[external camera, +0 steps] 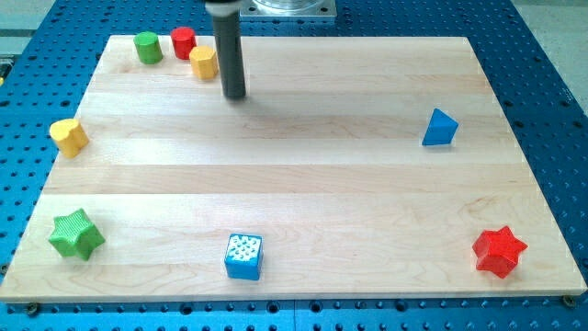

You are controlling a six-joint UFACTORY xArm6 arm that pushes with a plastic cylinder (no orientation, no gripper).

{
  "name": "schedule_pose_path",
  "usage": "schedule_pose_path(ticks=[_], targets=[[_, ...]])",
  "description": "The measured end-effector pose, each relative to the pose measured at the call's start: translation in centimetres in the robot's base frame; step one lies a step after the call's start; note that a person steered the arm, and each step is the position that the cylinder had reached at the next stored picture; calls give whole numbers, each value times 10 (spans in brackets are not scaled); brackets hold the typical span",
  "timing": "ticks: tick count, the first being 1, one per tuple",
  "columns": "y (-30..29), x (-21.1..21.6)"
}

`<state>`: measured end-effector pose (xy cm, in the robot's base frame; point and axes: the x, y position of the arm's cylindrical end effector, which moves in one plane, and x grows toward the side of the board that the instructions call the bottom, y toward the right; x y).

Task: Push the heart closer to the green circle

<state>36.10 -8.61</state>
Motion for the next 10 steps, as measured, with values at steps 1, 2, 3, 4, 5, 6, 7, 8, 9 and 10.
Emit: schedule_pose_path(ticks=[1, 2, 3, 4, 5, 6, 7, 8, 9, 10], targets=[[-110, 64], [-182, 121], [-217, 125], [-192, 26], [-144, -28], [-108, -45], [-191, -31], [-169, -64], [-142, -62], [-155, 17]])
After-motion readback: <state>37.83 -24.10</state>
